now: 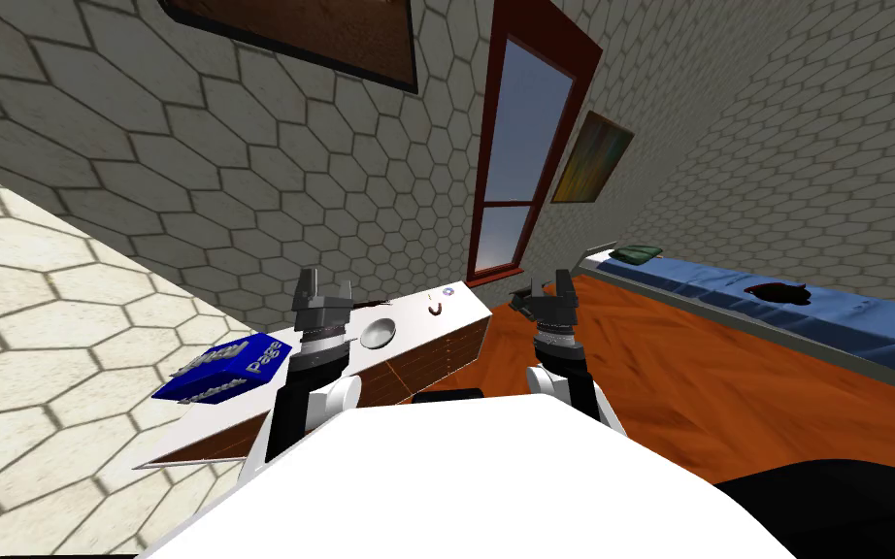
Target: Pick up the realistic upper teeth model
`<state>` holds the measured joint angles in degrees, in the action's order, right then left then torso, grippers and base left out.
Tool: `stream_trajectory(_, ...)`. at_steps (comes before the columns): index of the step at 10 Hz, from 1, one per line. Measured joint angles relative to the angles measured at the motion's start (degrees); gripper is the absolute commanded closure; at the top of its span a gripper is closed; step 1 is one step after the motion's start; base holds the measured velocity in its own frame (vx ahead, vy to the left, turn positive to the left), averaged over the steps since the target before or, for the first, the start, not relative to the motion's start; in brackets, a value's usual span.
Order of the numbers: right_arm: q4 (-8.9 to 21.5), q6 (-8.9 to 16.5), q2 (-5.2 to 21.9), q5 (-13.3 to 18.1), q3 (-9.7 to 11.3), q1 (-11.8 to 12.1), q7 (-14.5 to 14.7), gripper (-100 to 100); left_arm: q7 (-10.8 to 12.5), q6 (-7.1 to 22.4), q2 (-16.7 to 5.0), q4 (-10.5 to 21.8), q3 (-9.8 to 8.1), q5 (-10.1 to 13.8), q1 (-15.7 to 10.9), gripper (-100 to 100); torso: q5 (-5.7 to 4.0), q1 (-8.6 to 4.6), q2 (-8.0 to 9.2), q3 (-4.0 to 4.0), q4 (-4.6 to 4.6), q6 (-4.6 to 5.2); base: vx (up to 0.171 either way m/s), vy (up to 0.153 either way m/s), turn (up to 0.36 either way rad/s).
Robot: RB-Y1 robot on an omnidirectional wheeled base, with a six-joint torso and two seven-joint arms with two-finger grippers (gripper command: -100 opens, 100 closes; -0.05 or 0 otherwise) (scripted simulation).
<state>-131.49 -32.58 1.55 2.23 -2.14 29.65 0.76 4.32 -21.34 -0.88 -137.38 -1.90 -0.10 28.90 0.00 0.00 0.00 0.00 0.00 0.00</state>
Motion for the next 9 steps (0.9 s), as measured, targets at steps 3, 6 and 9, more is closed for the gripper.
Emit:
stream_trajectory(3, 0.0, 0.0, 0.0, 0.0, 0.0, 0.0, 0.0, 0, 0.9, 2.9, -2.2, 1.0, -2.26, -0.1, -1.3, -100, -0.02, -0.09, 0.05, 0.03, 0.01, 0.01, -0.017, -0.029, -0.122)
stream_trajectory(6, 0.0, 0.0, 0.0, 0.0, 0.0, 0.0, 0.0, 0, 1.7, 7.1, -3.7, 1.9, -4.68, -0.4, -3.1, -100, -0.02, -0.09, 0.04, 0.03, 0.01, -0.01, -0.01, -0.029, -0.1)
stream_trajectory(9, 0.0, 0.0, 0.0, 0.0, 0.0, 0.0, 0.0, 0, 2.7, 11.1, -4.9, 3.0, -7.39, -0.6, -4.5, -100, -0.02, -0.09, 0.02, 0.01, 0.0, -0.01, -0.003, -0.032, -0.135)
